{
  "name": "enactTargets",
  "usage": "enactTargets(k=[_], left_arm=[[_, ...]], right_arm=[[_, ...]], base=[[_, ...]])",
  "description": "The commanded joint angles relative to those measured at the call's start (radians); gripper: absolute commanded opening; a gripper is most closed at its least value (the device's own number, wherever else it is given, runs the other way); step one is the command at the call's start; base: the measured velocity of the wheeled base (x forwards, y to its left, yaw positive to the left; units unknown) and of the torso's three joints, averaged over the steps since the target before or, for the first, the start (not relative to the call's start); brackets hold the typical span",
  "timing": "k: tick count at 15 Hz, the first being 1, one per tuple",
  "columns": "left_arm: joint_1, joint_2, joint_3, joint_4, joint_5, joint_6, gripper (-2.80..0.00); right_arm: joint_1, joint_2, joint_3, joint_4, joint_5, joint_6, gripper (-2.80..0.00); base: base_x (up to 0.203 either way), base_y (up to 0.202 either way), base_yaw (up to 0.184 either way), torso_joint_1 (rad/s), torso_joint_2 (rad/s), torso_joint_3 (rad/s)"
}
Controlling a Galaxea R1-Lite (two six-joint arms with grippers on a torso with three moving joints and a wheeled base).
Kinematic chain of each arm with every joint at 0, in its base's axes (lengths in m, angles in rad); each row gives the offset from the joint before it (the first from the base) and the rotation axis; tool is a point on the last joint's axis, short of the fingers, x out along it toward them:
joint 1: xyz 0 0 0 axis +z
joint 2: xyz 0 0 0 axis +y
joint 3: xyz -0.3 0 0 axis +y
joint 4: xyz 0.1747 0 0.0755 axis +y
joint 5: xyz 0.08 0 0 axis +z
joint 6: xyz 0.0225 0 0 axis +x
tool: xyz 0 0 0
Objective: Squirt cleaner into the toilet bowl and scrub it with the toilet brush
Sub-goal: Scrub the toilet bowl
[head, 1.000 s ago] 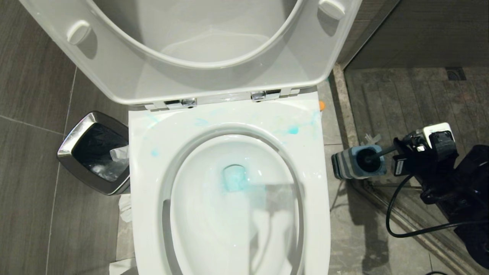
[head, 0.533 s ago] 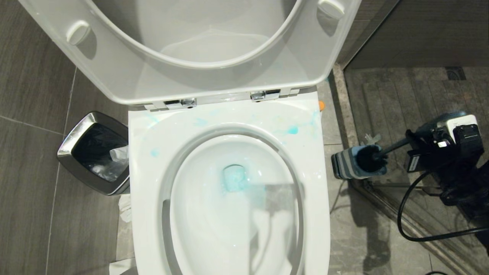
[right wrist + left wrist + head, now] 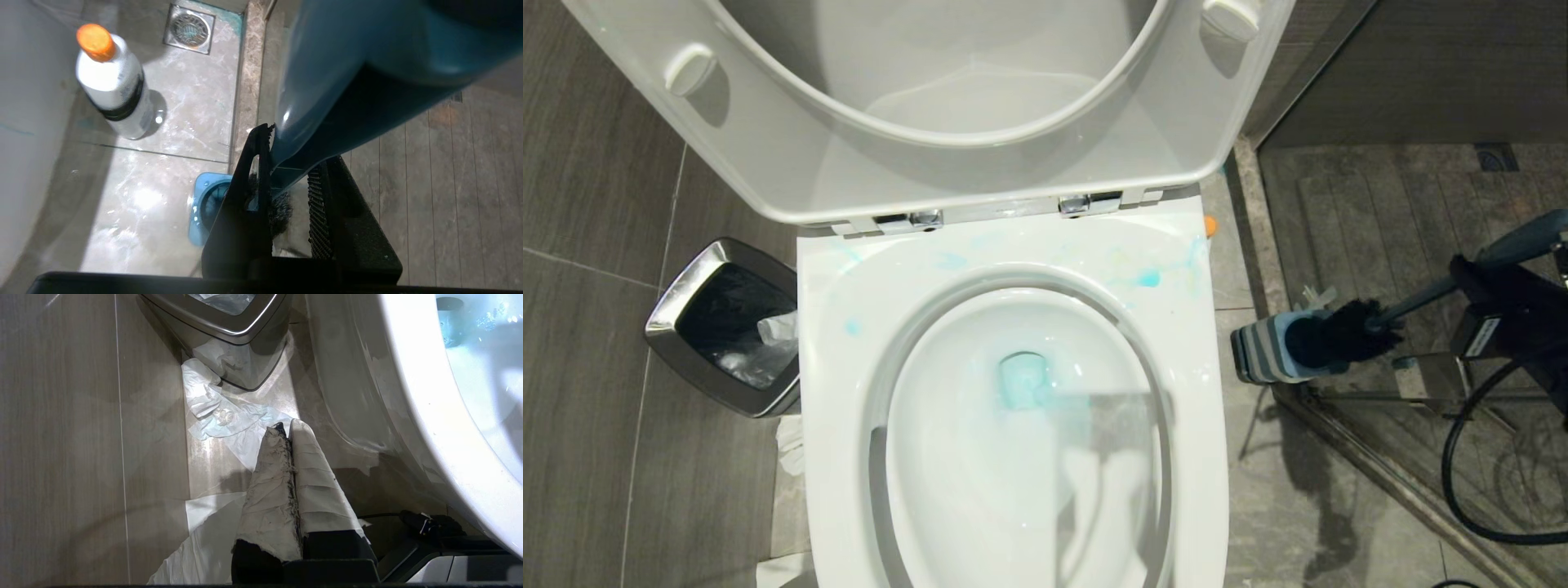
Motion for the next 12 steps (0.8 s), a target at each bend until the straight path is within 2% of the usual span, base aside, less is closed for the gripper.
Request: enactTargets(k=[1,5,8,9,12], left_arm=[[0.0,0.001,0.0,0.0,0.0,0.0,-2.8],[0.0,0.001,0.0,0.0,0.0,0.0,-2.8],[0.0,0.001,0.0,0.0,0.0,0.0,-2.8],[0.0,0.001,0.0,0.0,0.0,0.0,-2.8],[0.0,0.001,0.0,0.0,0.0,0.0,-2.8]], right_arm=[[0.001,-0.189,-0.057,0.214,0.012,0.023,-2.8],[0.005,-0.316,-0.319,0.627,0.053,0.109,-2.8],[0.039,-0.332,-0.508,0.883,0.082,0.216,-2.8],[0.063,-0.333,-0.556,0.954,0.09,0.238,-2.8],[0.162,-0.334,-0.634,1.04,0.105,0.246,-2.8]], base=[[0.0,0.0,0.0,0.0,0.0,0.0],[0.0,0.0,0.0,0.0,0.0,0.0],[0.0,0.0,0.0,0.0,0.0,0.0],[0.0,0.0,0.0,0.0,0.0,0.0],[0.0,0.0,0.0,0.0,0.0,0.0]])
